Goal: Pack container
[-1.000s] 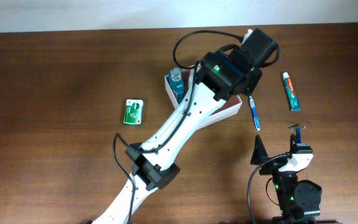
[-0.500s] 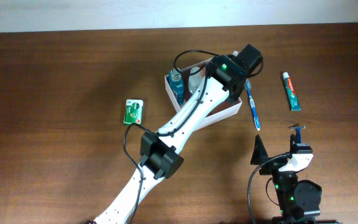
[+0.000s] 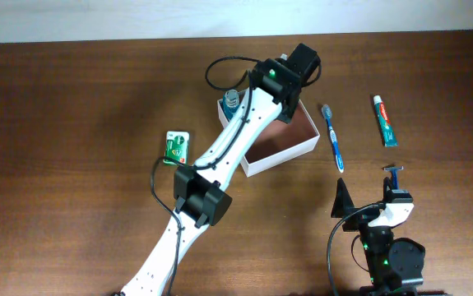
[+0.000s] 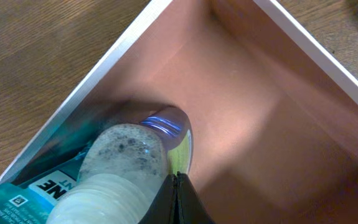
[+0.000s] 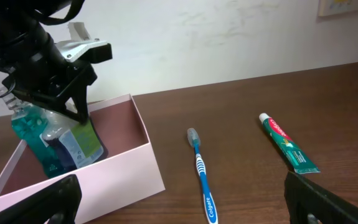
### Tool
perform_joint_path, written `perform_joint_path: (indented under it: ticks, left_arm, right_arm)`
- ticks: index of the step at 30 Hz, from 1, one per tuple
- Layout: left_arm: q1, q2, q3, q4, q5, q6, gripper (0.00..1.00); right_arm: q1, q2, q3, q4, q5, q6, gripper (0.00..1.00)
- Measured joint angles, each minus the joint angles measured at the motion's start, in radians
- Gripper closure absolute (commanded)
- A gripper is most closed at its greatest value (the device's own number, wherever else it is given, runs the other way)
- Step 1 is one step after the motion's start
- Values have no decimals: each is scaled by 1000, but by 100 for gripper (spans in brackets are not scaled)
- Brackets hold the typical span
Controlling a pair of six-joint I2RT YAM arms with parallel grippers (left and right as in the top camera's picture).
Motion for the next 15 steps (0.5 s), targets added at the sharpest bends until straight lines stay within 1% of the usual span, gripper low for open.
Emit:
perform_joint_path:
  ticks: [15]
  left_arm:
    - [-9,0,0,-13,12,-1,97]
  right_arm:
    - [0,0,0,0,0,0,2]
